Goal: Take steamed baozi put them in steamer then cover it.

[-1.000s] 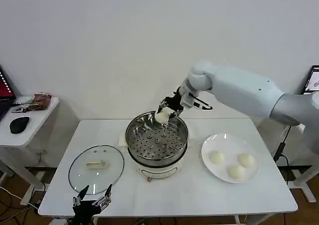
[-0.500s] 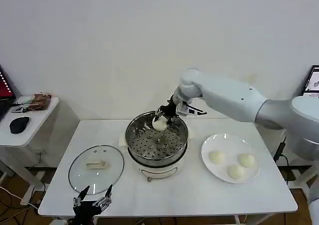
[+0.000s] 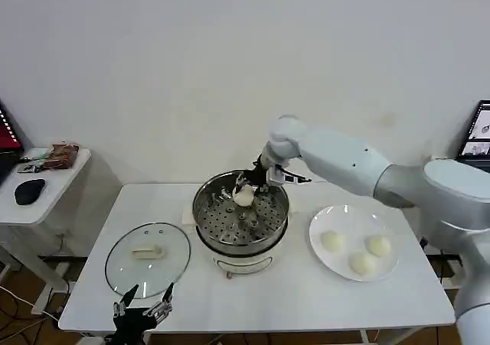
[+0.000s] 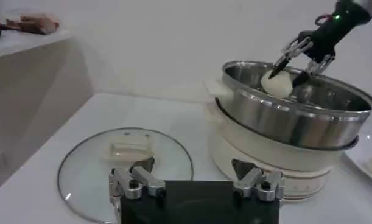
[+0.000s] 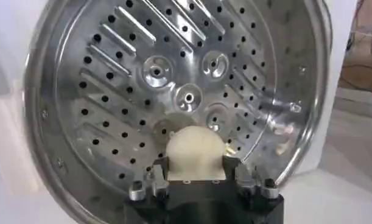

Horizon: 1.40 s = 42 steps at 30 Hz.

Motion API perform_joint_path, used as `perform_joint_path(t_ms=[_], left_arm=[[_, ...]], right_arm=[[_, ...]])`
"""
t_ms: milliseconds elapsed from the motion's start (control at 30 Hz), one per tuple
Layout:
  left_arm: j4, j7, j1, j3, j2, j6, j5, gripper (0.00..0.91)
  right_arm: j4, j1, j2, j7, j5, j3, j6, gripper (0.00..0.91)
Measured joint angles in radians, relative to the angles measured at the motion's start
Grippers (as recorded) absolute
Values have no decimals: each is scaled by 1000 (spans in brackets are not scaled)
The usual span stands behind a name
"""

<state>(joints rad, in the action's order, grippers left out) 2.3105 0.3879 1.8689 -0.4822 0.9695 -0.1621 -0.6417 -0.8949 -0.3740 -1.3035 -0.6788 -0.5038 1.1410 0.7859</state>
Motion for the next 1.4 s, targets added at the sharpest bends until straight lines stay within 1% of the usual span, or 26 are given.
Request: perform_joint_path(t_ms=[100, 133, 167, 533, 667, 800, 900, 1000, 1100, 1400], left_arm=[[-3, 0, -2, 0, 0, 0, 0, 907], [-4, 0, -2, 0, 0, 0, -1, 907], [-5, 0, -2, 0, 0, 0, -1, 907], [-4, -1, -4, 0, 1, 0, -3, 907], [-4, 0, -6, 7, 5, 0, 0, 907], [3, 1, -9, 9, 10, -2, 2, 907], [6, 2, -9, 9, 10, -2, 4, 907], [12, 3, -8, 8, 13, -3, 6, 907], [15, 3, -9, 5, 17, -4, 6, 907], [19, -1, 6, -3, 14, 0, 7, 907]], right_arm=[[10, 9, -6, 2, -8, -3, 5, 605], [13, 11, -6, 5, -9, -5, 7, 856], [14, 14, -7, 6, -11, -5, 9, 907], [5, 3, 8, 20, -8, -15, 1, 907], [-18, -18, 29, 23, 10, -13, -8, 907], [-56, -53, 67, 16, 57, 1, -31, 907], [-95, -89, 106, 9, 112, 20, -56, 907], [-143, -131, 154, 1, 186, 55, -93, 907], [-199, -176, 207, -8, 277, 96, -145, 907], [-349, -309, 359, -42, 568, 261, -333, 907]])
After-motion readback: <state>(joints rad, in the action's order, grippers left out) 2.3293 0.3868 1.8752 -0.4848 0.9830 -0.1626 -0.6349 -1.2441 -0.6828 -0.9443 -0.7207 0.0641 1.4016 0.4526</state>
